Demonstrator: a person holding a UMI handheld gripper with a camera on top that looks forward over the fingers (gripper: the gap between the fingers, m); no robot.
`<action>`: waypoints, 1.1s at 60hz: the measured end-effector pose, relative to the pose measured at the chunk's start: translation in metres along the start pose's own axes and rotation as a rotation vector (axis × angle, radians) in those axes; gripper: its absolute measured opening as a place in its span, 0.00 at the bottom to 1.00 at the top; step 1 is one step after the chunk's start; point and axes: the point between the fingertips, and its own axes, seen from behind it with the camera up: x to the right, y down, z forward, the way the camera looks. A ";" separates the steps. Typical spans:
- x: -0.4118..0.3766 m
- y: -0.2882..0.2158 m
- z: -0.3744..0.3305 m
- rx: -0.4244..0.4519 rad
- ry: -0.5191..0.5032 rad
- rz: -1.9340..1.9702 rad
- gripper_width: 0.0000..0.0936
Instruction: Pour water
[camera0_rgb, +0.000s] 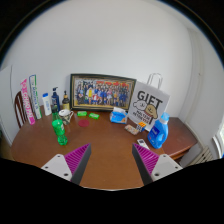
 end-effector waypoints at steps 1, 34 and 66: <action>-0.003 0.002 -0.001 -0.002 0.001 -0.001 0.91; -0.213 0.031 0.059 0.017 -0.157 0.028 0.91; -0.303 0.019 0.261 0.165 -0.102 0.119 0.78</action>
